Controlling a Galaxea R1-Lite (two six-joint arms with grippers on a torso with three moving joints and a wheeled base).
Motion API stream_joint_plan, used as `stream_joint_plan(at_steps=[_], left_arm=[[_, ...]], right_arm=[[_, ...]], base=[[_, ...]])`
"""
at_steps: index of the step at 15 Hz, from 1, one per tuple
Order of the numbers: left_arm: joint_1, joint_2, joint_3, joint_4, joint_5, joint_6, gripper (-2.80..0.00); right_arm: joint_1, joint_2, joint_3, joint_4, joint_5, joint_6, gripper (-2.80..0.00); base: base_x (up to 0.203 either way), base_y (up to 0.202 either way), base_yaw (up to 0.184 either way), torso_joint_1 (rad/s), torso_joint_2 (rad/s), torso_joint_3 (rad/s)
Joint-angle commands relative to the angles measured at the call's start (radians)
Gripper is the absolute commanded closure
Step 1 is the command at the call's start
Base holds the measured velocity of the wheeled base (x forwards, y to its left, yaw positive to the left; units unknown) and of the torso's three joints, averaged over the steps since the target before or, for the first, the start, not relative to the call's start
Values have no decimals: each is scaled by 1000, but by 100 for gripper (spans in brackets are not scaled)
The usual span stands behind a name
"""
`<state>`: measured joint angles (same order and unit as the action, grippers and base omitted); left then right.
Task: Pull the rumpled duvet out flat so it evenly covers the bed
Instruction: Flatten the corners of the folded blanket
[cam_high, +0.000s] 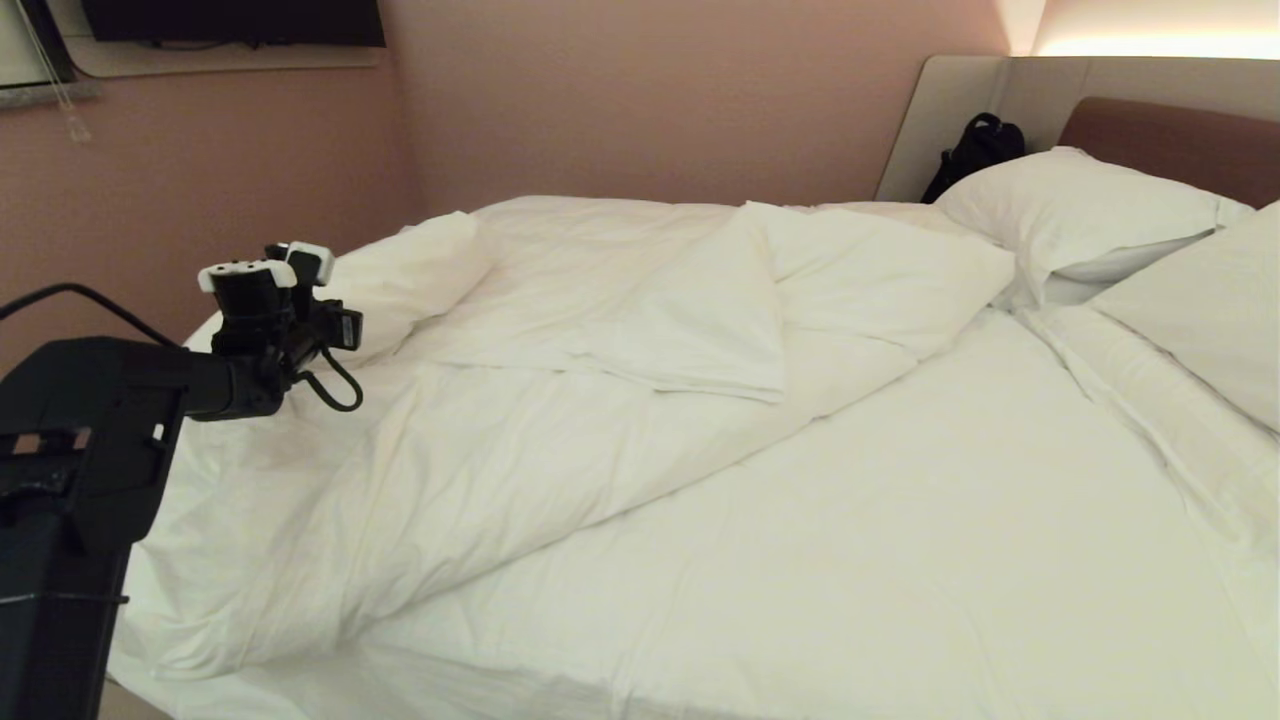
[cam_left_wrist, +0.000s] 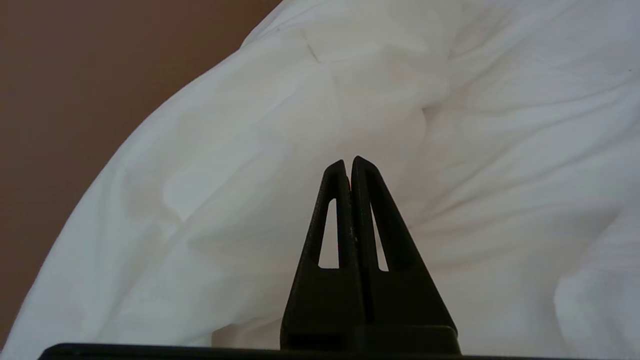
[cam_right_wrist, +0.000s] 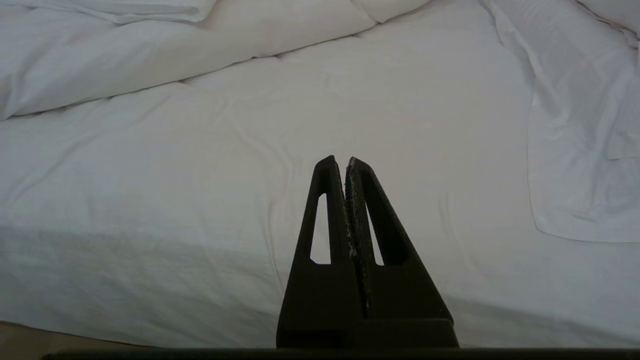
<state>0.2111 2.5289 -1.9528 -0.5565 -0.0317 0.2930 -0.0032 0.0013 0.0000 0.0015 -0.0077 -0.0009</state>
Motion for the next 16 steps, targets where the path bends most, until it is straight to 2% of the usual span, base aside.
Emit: stream_joint_plan(at_steps=[1, 4, 9, 12, 13, 16], left_arm=[[1, 8, 0, -10, 0, 2, 0], [1, 30, 0, -77, 4, 24, 0], [1, 83, 0, -206, 20, 165, 0], [2, 102, -2, -224, 41, 212, 0], [3, 109, -4, -224, 55, 227, -280], [5, 116, -8, -223, 69, 239, -280]], right_arm=[[0, 0, 0, 0, 0, -1, 0], [0, 0, 0, 0, 0, -1, 0], [0, 0, 0, 0, 0, 1, 0], [0, 0, 0, 0, 0, -1, 0], [0, 0, 0, 0, 0, -1, 0], [0, 0, 0, 0, 0, -1, 0]], base=[[0, 0, 0, 0, 0, 0], [0, 0, 0, 0, 0, 0], [0, 0, 0, 0, 0, 0], [0, 0, 0, 0, 0, 0], [0, 0, 0, 0, 0, 0], [0, 0, 0, 0, 0, 0]])
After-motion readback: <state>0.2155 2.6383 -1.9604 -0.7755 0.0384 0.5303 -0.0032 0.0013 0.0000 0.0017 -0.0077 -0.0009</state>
